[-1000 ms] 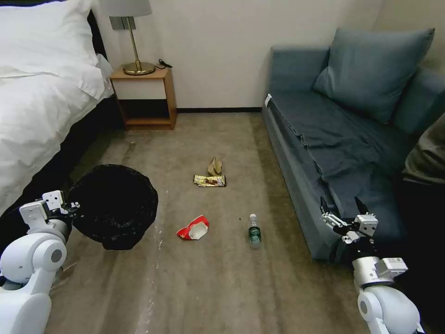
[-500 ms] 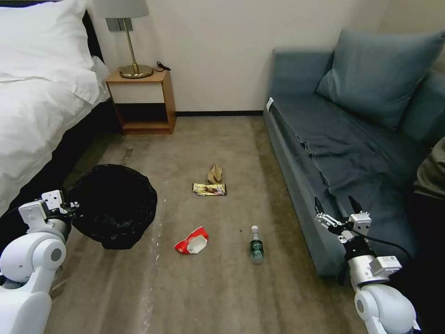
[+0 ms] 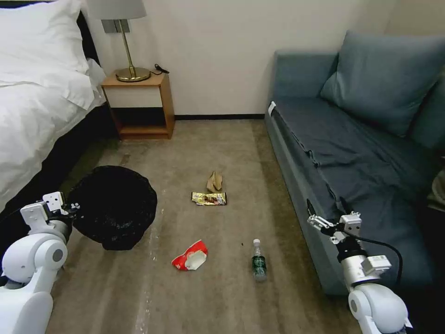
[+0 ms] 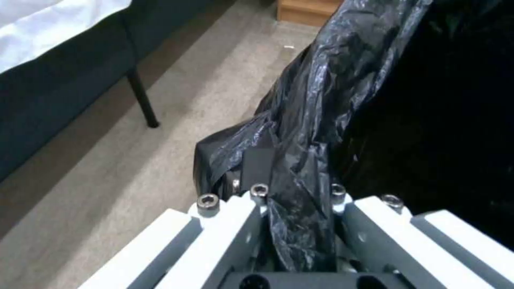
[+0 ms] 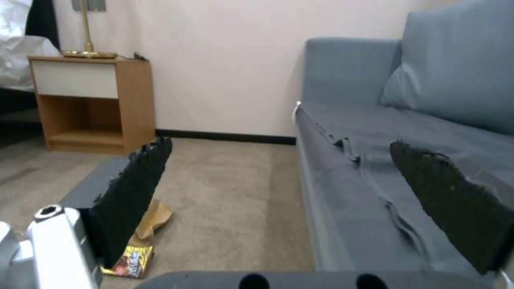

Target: Pick up the trash bin, then pick up the garbage on the floor and place it into the trash bin.

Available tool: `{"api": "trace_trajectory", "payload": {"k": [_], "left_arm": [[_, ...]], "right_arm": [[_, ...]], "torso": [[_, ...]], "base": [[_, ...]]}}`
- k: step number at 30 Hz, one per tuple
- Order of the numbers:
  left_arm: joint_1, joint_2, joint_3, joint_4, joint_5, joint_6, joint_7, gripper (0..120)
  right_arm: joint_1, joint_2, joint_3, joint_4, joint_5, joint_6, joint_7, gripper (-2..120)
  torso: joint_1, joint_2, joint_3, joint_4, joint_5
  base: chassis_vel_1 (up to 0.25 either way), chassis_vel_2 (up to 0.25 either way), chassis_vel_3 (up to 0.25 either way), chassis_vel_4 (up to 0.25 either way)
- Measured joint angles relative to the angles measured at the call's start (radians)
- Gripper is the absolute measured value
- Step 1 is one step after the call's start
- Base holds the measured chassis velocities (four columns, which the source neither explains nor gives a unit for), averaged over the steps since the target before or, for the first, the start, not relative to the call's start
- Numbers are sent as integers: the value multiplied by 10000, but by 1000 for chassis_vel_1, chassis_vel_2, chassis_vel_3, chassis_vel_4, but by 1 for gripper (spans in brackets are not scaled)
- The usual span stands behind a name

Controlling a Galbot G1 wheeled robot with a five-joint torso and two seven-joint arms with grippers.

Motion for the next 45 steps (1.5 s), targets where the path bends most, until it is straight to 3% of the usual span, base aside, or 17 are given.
{"api": "trace_trajectory", "payload": {"k": [15, 24, 27, 35, 37, 45], "left_arm": [[66, -104, 16, 71, 145, -44, -7, 1], [8, -157, 162, 156, 217, -54, 5, 1], [25, -194, 177, 139, 266, -54, 3, 1], [76, -203, 116, -416, 93, 112, -108, 1], [72, -286, 193, -667, 100, 187, -150, 1], [186, -423, 337, -927, 320, 214, -137, 1]], "right_arm": [[244, -51, -596, -275, -276, 162, 198, 100], [772, -645, -1353, -267, -412, -128, 334, 100], [1310, -948, -2183, -435, 257, -881, 1253, 100], [2330, -1781, -3924, -795, 1900, -2484, 2420, 100], [2686, -2107, -4649, -750, 2596, -3305, 3057, 100], [3404, -2877, -6030, -553, 4507, -4955, 4607, 100]], "torso": [[0, 0, 0, 1, 0], [0, 0, -1, 0, -3], [0, 0, 0, 1, 0], [0, 0, 0, 2, 1], [0, 0, 0, 1, 1], [0, 0, 0, 1, -1]], "base": [[-90, 89, 91, -99], [0, 0, 0, 0], [0, 0, 0, 0], [0, 0, 0, 0], [0, 0, 0, 0], [0, 0, 0, 0]]}}
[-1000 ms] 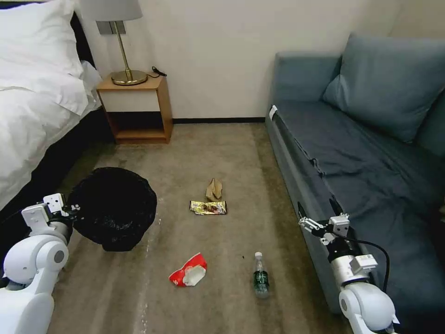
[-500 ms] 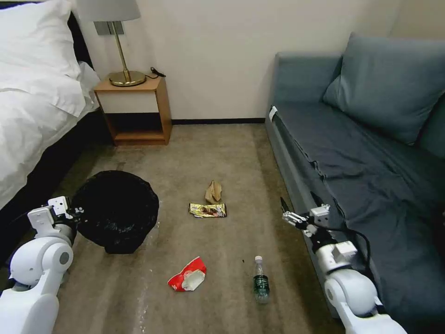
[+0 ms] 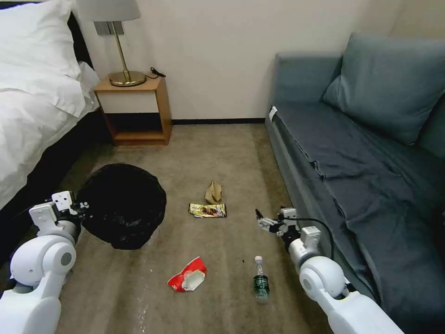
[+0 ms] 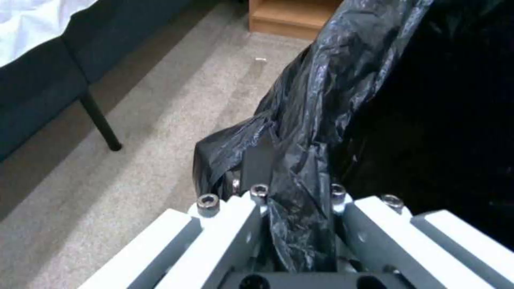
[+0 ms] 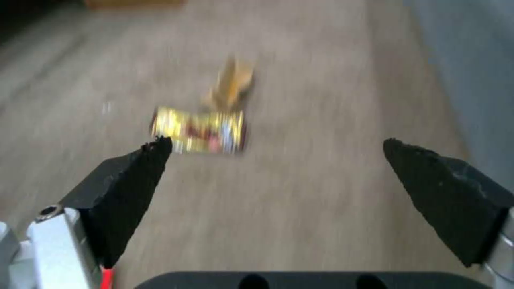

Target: Pick up the trash bin, then pick up the garbage on the floor and place it into the trash bin.

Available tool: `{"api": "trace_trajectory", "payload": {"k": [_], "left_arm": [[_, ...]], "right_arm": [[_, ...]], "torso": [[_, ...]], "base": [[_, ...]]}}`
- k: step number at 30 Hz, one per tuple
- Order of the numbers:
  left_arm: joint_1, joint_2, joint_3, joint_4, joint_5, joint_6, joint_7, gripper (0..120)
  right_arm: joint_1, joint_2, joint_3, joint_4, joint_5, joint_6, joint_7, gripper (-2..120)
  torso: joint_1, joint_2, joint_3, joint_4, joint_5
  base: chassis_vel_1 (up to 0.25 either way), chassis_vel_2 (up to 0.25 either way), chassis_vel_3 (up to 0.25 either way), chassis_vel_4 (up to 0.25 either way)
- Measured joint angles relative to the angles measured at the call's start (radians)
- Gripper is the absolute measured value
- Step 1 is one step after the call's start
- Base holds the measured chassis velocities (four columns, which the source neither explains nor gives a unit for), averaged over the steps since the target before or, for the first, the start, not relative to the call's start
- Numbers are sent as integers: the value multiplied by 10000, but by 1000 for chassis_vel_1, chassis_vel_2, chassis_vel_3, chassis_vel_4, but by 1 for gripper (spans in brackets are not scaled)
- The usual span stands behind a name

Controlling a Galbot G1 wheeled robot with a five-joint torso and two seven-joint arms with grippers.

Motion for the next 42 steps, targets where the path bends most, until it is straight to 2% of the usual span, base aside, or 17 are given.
{"api": "trace_trajectory", "payload": {"k": [3, 4, 7, 9, 10, 16, 22, 31, 33, 42], "left_arm": [[109, -58, -39, -38, 91, -1, 58, 1], [109, -58, -39, -38, 91, -1, 58, 1], [215, -85, -85, -24, 177, -31, 103, 1], [236, -93, -93, -14, 205, -42, 113, 1], [286, -123, -99, 12, 267, -68, 130, 1], [253, -205, -19, 93, 406, -85, 146, 1], [287, -241, -27, 36, 440, -89, 140, 1], [683, -289, -214, -346, 441, -90, 120, 1], [830, -337, -252, -416, 453, -110, 125, 1], [899, -390, -266, -367, 556, -152, 135, 1]], "right_arm": [[495, -430, -885, 131, 2020, -1342, 1273, 100], [495, -430, -885, 131, 2020, -1342, 1273, 100], [820, -456, -1389, 117, 3242, -2298, 2250, 100], [900, -452, -1511, 83, 3505, -2552, 2484, 100], [1053, -448, -1923, -33, 4064, -3134, 2854, 100], [1285, -313, -2515, -339, 4669, -3786, 3173, 100], [1317, -105, -2576, -792, 4563, -3929, 3077, 100], [1308, 388, -2540, -1846, 3567, -3939, 2385, 100], [1269, 609, -2540, -2403, 3092, -3722, 2019, 100], [1292, 753, -2301, -3144, 2521, -3471, 1339, 100]], "torso": [[0, 0, 0, -1, 0], [0, 0, 0, -1, 0], [0, 0, 0, 0, 3], [0, 0, 0, 1, 2], [0, 0, 0, 1, 1], [0, 0, 0, 0, 1], [0, 0, 0, -1, 0], [0, 0, 0, 0, 1], [0, 0, 0, 0, 1], [0, 0, 0, 0, 1]], "base": [[0, 0, 0, 0], [0, 0, 0, 0], [0, 0, 0, 0], [0, 0, 0, 0], [0, 0, 0, 0], [0, 0, 0, 0], [0, 0, 0, 0], [0, 0, 0, 0], [0, 0, 0, 0], [0, 0, 0, 0]]}}
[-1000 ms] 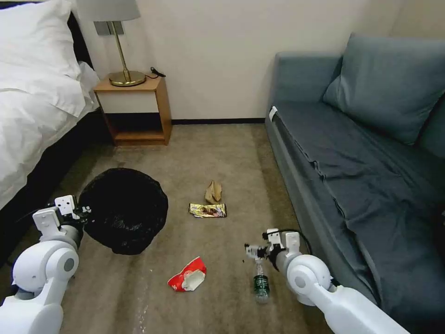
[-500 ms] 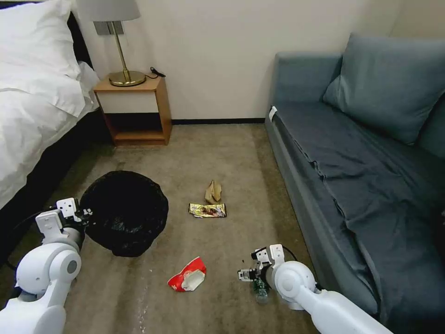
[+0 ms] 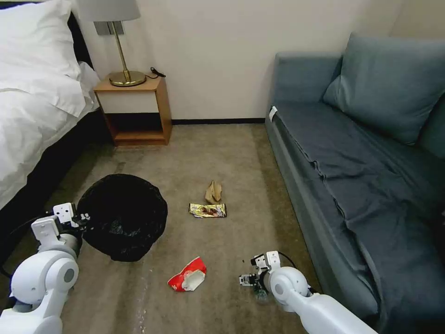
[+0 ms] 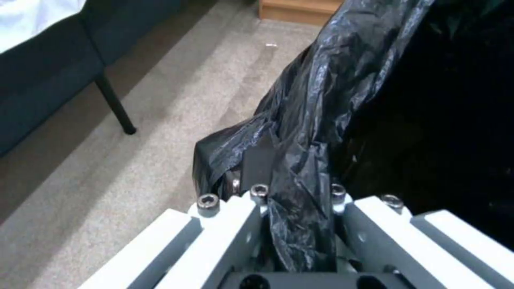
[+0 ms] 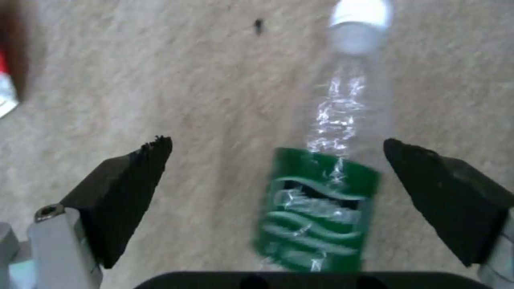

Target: Pick up the trash bin, then pick up the garbage on the floor and place it into the trash bin.

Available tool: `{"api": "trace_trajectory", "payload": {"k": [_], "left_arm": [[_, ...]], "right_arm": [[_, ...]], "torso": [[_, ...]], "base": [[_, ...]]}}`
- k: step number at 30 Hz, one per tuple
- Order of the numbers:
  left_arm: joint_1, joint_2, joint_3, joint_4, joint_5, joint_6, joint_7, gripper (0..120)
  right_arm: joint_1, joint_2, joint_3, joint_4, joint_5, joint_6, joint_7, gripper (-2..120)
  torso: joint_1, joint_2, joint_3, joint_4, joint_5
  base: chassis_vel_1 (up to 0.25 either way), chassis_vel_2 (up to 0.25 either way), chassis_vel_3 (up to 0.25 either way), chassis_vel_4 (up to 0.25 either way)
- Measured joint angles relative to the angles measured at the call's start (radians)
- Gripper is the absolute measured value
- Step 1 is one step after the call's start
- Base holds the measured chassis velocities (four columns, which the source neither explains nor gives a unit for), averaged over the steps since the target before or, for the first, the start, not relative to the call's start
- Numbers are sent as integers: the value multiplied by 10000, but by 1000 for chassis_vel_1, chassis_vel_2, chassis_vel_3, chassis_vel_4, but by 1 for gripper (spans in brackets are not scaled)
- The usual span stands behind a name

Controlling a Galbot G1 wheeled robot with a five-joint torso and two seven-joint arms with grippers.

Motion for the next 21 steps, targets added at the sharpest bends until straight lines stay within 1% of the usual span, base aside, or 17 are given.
{"api": "trace_trajectory", "payload": {"k": [21], "left_arm": [[-238, 6, 111, 284, 92, -31, 36, 1]], "right_arm": [[-153, 264, 382, -983, -784, 486, -851, 100]], "torso": [[0, 0, 0, 0, 0]], "base": [[0, 0, 0, 0]]}}
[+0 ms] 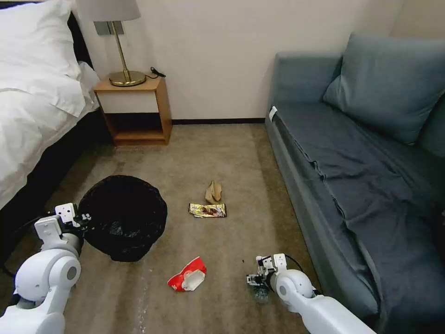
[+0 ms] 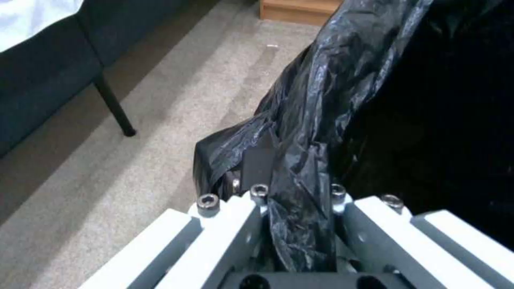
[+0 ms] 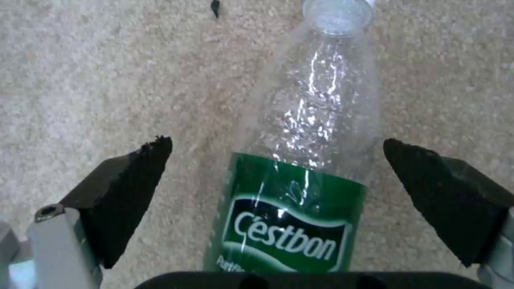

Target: Pick up the trash bin, then pick up the garbage on the floor and place it into the trash bin.

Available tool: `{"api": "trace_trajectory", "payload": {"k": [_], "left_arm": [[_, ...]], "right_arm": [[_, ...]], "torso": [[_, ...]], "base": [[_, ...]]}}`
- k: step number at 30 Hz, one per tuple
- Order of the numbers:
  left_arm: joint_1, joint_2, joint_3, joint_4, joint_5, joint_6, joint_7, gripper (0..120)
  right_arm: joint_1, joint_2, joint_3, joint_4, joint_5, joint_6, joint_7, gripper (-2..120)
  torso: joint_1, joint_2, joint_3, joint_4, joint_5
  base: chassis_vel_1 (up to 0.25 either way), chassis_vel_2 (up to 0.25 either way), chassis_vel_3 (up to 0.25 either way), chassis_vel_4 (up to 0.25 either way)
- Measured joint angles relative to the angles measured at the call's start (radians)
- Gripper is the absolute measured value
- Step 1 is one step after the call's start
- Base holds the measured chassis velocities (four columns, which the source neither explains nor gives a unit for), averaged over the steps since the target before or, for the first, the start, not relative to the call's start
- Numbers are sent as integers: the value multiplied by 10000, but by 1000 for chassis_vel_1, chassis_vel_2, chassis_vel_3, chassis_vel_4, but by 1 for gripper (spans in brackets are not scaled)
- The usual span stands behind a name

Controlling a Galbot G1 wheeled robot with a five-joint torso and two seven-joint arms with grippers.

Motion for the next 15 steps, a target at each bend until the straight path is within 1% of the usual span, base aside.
{"api": "trace_trajectory", "payload": {"k": [1, 2, 3, 4, 5, 8, 9, 11, 12, 14, 15], "left_arm": [[-23, 16, 2, 9, 1, -4, 1, 1], [-23, 16, 2, 9, 1, -4, 1, 1], [-34, 21, 10, 15, 0, -4, 3, 1], [-38, 23, 12, 28, 1, -6, 6, 1], [-38, 23, 12, 28, 1, -6, 6, 1], [-49, 29, 14, 51, 12, -14, 12, 1], [-49, 29, 14, 51, 12, -14, 12, 1], [-73, 35, 16, 57, 12, -19, 20, 1], [-73, 35, 16, 57, 12, -19, 20, 1], [-65, 35, 21, 58, 12, -20, 49, 1], [-65, 35, 21, 58, 12, -20, 49, 1]], "right_arm": [[-55, 41, 44, -71, -121, 65, -134, 95], [-55, 41, 44, -71, -121, 65, -134, 95], [-93, 96, 104, -121, -205, 113, -235, 89], [-122, 141, 137, -163, -281, 177, -299, 85], [-122, 141, 137, -163, -281, 177, -299, 85], [-230, 65, 205, -240, -645, 540, -689, 69], [-230, 65, 205, -240, -645, 540, -689, 69], [-255, 46, 283, -246, -735, 651, -734, 57], [-255, 46, 283, -246, -735, 651, -734, 57], [-286, 7, 307, -250, -841, 706, -789, 47], [-286, 7, 307, -250, -841, 706, -789, 47]], "torso": [[0, 0, 0, 0, 0], [0, 0, 0, 0, 0], [0, 0, 0, 0, 0], [0, 0, 0, 0, 0], [0, 0, 0, 0, 0], [0, 0, 0, 0, 0], [0, 0, 0, 0, 0], [0, 0, 0, 0, 0], [0, 0, 0, 0, 0], [0, 0, 0, 0, 0], [0, 0, 0, 0, 0]], "base": [[0, 0, 0, 0], [0, 0, 0, 0], [0, 0, 0, 0], [0, 0, 0, 0], [0, 0, 0, 0], [0, 0, 0, 0], [0, 0, 0, 0], [0, 0, 0, 0], [0, 0, 0, 0], [0, 0, 0, 0], [0, 0, 0, 0]]}}
